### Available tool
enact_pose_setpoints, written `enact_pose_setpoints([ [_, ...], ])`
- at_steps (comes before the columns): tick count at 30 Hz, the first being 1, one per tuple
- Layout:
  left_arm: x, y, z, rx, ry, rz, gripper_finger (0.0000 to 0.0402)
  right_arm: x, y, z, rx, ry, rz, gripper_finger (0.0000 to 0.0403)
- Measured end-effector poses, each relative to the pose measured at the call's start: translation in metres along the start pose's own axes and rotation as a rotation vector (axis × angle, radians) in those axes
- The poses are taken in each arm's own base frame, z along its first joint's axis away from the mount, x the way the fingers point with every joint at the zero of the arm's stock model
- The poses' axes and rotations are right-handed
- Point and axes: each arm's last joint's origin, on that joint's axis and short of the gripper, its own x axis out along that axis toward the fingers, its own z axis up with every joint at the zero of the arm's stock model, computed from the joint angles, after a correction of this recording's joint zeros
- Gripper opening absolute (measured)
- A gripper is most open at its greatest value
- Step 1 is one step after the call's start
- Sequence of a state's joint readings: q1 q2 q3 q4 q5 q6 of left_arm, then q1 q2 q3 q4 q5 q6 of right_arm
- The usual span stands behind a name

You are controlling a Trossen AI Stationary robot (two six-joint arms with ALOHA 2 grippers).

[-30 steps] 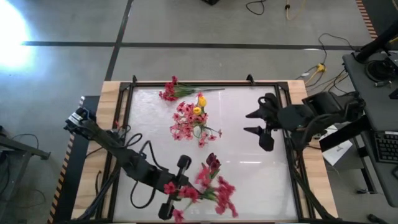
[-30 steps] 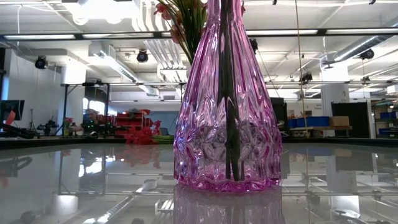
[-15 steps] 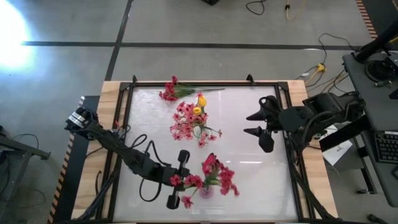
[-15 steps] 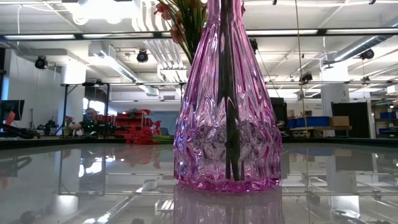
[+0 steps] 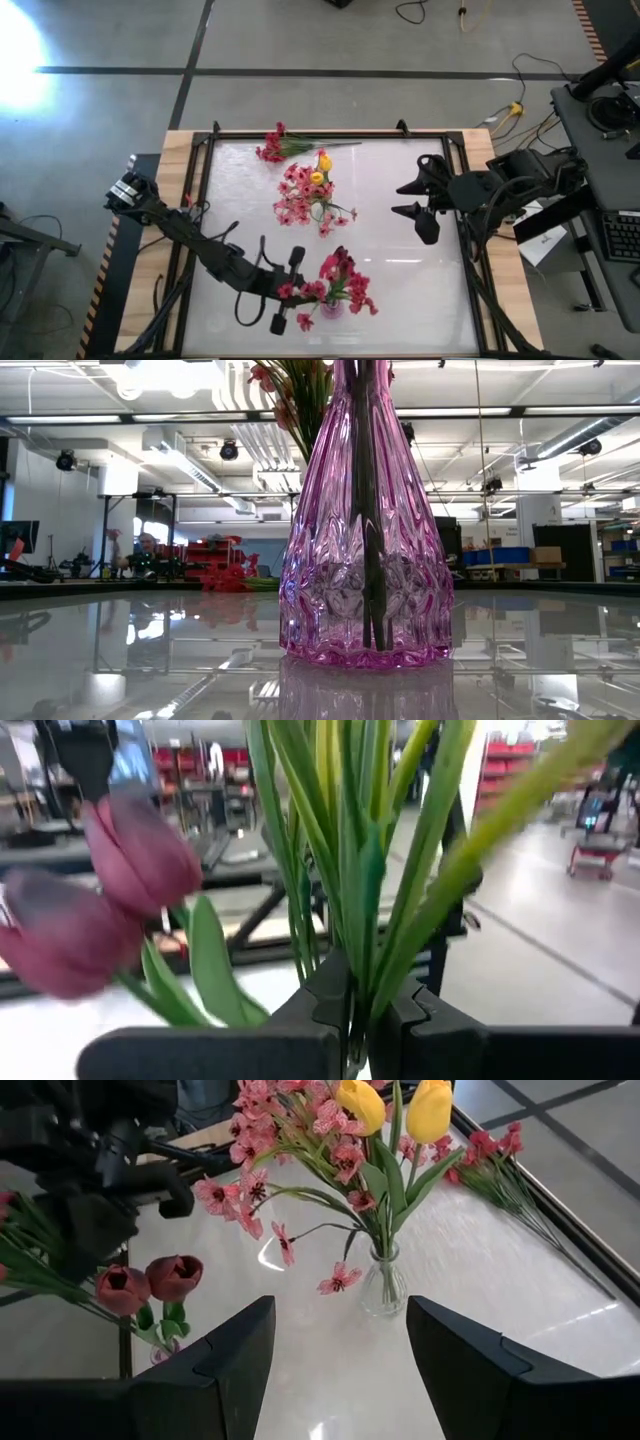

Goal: Sort flowers into vase by color
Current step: Put the left red flower into the purple vase, then put the red flower into the purple vase

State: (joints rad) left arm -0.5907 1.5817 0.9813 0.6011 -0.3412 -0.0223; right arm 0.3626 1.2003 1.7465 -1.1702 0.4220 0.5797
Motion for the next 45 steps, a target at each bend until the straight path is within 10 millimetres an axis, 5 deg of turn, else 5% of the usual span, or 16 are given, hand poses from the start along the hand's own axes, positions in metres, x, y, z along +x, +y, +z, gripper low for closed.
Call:
enact_pose_setpoints([
  [8, 0.005, 0.003, 0.002, -0.041, 0.154, 0.024, 0.0017, 0.0, 0.0, 0.0, 0.004, 0.001, 0.001, 0.0219],
  [23, 0.001, 0.009, 0.046, -0.04, 0.576, 0.117, 0.0189, 0.0, 0.0, 0.0, 0.005, 0.004, 0.004, 0.0219],
  [32, -0.036, 0.018, 0.038, -0.104, 0.907, 0.232, 0.0223, 0.0, 0.0, -0.001, -0.006, 0.014, -0.002, 0.0219],
  [45, -0.12, 0.053, -0.001, -0.29, 0.731, 0.505, 0.0185, 0.019, -0.008, -0.002, -0.041, 0.067, -0.148, 0.0219],
])
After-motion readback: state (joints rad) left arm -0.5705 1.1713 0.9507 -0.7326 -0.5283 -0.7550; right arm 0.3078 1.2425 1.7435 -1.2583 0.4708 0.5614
